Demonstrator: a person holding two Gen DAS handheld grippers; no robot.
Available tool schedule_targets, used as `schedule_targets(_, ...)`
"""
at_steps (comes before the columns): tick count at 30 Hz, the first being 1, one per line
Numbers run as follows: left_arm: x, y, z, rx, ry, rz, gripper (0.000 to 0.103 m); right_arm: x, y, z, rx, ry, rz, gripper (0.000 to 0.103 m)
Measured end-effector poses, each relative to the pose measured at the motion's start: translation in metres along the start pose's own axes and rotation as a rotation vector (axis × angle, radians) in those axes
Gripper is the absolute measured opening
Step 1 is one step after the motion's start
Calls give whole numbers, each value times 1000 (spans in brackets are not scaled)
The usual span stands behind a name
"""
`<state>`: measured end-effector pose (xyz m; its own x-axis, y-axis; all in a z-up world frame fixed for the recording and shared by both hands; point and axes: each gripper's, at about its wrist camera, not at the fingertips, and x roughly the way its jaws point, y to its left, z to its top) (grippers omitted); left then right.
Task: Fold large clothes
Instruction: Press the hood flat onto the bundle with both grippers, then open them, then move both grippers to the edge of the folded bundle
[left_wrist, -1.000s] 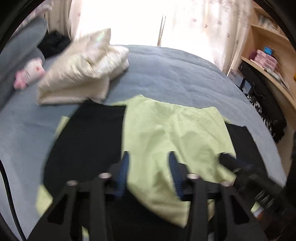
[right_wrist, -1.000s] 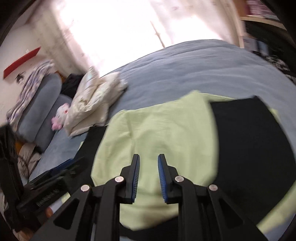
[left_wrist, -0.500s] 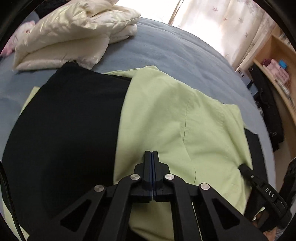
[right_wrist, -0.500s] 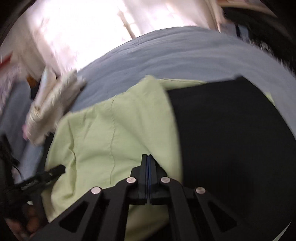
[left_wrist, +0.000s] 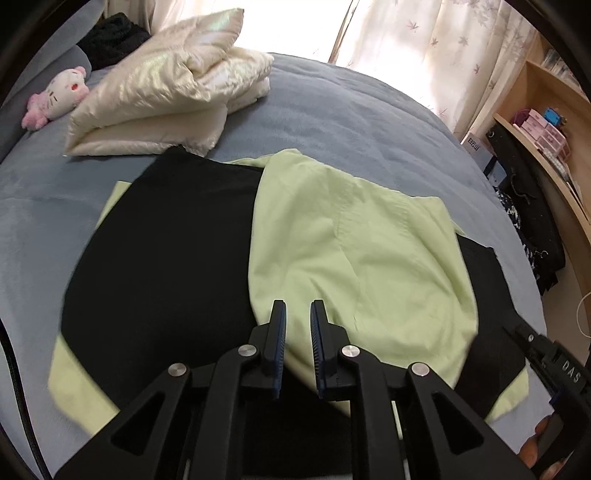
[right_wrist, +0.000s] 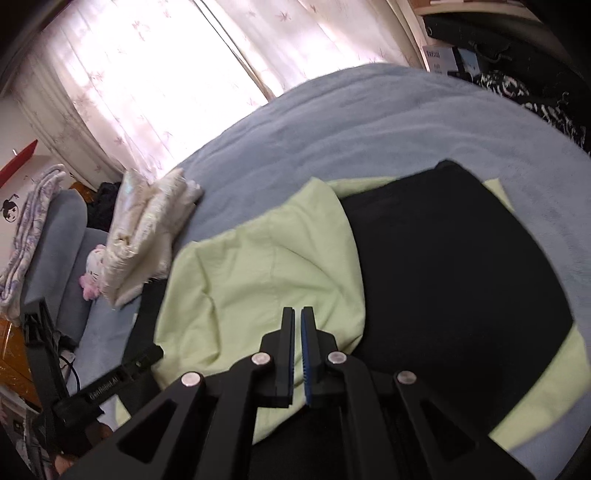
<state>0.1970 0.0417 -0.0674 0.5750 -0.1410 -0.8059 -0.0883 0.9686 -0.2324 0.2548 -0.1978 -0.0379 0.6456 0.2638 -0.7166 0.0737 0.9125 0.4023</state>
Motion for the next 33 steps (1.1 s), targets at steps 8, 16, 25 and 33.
schedule_targets(8, -65, 10, -28, -10, -41, 19, 21, -45, 18, -13, -27, -24, -12, 4)
schedule_targets(16, -111, 22, -53, -12, -68, 10, 21, -91, 37, -29, -103, -57, -30, 4)
schedule_targets(25, -145, 28, -73, -7, -87, -14, 22, -142, 55, -47, -182, -76, -24, 4)
schedule_targets(33, -160, 28, -85, -2, -86, -35, 25, -178, 73, -58, -251, -56, 30, 4)
